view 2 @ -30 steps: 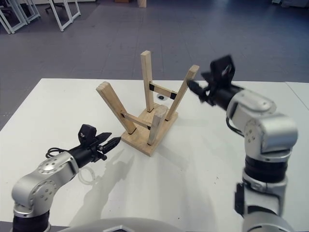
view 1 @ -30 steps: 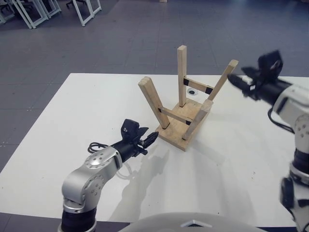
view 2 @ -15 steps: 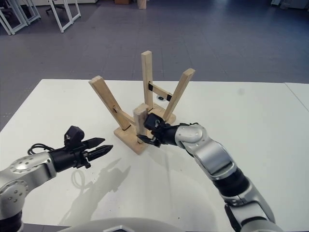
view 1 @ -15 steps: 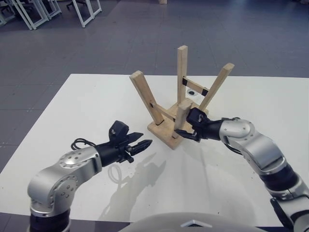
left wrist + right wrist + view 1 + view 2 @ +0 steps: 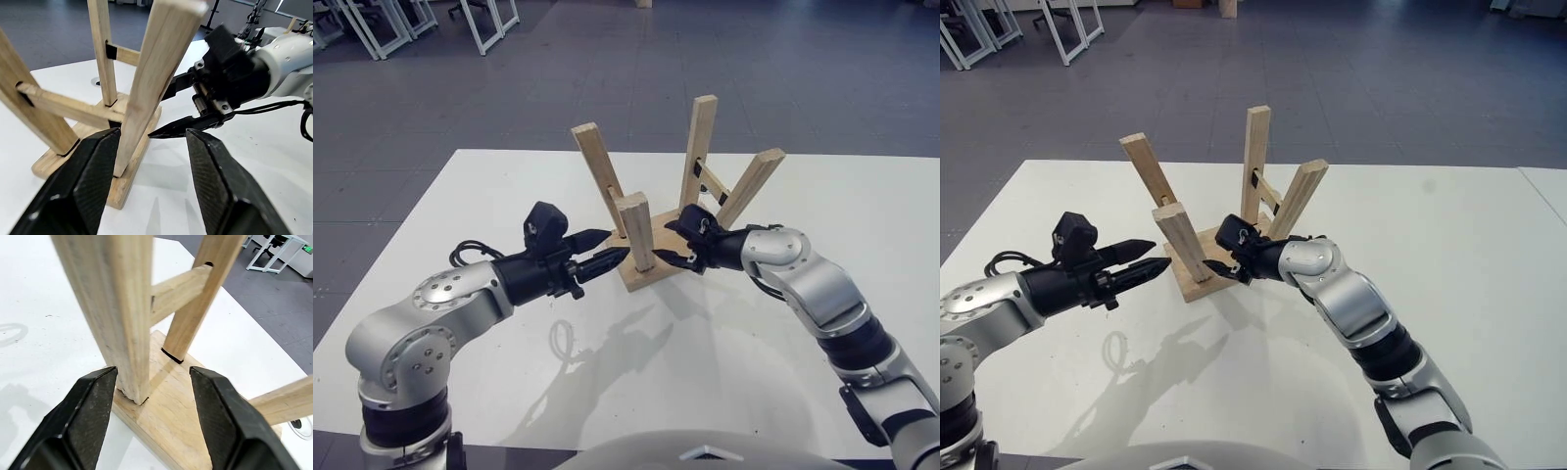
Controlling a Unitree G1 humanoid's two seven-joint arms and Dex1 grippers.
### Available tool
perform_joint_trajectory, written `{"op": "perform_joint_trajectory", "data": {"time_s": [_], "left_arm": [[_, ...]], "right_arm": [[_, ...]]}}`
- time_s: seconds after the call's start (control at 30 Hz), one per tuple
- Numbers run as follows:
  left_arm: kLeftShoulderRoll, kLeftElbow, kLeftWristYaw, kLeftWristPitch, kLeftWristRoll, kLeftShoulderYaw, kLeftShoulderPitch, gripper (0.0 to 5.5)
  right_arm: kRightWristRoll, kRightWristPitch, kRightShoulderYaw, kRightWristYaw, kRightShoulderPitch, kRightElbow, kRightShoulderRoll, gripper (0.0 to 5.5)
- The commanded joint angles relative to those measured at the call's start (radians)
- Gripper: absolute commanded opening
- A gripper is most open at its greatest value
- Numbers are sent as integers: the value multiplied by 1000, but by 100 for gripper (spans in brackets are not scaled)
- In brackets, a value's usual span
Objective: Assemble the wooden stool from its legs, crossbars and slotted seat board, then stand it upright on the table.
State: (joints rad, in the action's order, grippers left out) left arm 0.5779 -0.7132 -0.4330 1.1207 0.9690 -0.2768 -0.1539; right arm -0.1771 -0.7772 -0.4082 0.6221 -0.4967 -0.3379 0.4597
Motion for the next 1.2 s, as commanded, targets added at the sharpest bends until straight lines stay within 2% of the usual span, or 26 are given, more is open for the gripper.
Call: {"op": "perform_joint_trajectory", "data": {"time_s": [0.03, 0.13, 0.27, 0.47, 0.67, 0.83, 1.0, 1.2], "left_arm": [[5, 19, 37, -7, 7, 27, -66, 250], [6, 37, 54, -19, -9, 53, -102, 250], [0, 54, 63, -42, -16, 86, -130, 250], [-18, 96, 54, -77, -23, 125, -159, 250], [-28, 165, 4, -151, -69, 170, -158, 163], [55, 226, -175, -193, -78, 187, -155, 145], [204, 307, -439, -211, -59, 176, -208, 141], [294, 425, -623, -281, -134, 203, -256, 137]], "right_arm": [[-11, -28, 77, 5, 55, -40, 56, 271], [-57, -70, 150, 35, 135, -97, 116, 271], [-219, -182, 275, 155, 224, -175, 205, 271], [-267, -130, 397, 321, 218, 12, 387, 271], [-316, -51, 439, 452, 86, 212, 400, 267], [-357, -22, 472, 582, 3, 344, 456, 267], [-361, 5, 480, 688, -4, 418, 513, 267], [-413, -25, 469, 737, 21, 298, 517, 267]]}}
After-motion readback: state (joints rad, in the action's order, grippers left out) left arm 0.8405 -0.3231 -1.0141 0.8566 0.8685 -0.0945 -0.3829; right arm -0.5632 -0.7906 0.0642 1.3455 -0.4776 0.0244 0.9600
